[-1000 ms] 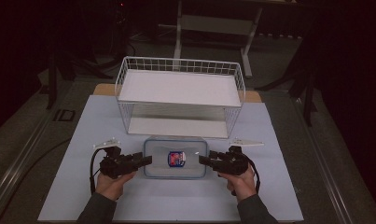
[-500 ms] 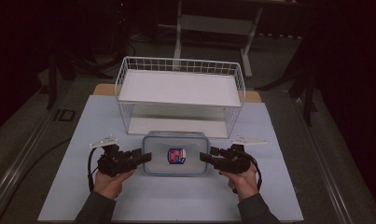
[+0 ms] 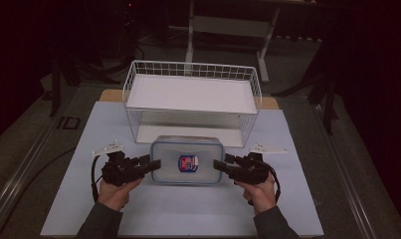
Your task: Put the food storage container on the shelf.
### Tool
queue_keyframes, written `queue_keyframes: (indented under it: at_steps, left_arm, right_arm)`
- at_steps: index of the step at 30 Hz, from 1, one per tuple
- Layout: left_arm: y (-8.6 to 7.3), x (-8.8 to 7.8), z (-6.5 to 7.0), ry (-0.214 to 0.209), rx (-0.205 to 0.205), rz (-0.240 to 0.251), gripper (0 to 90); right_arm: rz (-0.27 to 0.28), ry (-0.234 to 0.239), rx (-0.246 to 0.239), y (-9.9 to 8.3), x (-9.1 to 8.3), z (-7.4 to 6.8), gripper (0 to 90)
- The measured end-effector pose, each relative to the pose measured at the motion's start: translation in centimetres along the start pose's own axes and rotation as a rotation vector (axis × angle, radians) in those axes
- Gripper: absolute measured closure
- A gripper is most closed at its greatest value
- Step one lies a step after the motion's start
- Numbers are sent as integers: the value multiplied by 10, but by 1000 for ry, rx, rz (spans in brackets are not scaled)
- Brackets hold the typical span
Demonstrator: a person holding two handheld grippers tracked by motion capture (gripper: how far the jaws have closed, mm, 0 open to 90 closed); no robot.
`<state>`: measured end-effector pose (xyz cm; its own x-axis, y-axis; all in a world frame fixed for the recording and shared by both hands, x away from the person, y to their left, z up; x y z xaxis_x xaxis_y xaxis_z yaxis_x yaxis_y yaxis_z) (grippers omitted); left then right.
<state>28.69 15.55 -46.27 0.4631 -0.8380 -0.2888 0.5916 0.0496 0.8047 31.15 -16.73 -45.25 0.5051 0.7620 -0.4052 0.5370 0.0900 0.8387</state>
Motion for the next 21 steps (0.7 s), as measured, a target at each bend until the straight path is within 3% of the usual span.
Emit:
queue_keyframes:
  at_steps: [10, 21]
  left_arm:
    - [14, -1, 6, -7, 20, 19, 517]
    - [43, -6, 15, -11, 68, 55, 520]
  right_arm:
    - [34, -9, -14, 12, -6, -4, 484]
    - [81, -6, -38, 33, -14, -8, 484]
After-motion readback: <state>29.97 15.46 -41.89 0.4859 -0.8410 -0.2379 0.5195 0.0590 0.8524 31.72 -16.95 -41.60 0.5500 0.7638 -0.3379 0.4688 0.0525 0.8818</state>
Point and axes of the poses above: each handheld gripper's, and its own axes: x roughly forward along the jaws, y roughly out of its top, z roughly to its right, the point moved 4 cm from there along x, roughly forward along the jaws, and after that the axes turned 6 degrees about -y, right-handed, at the moved point
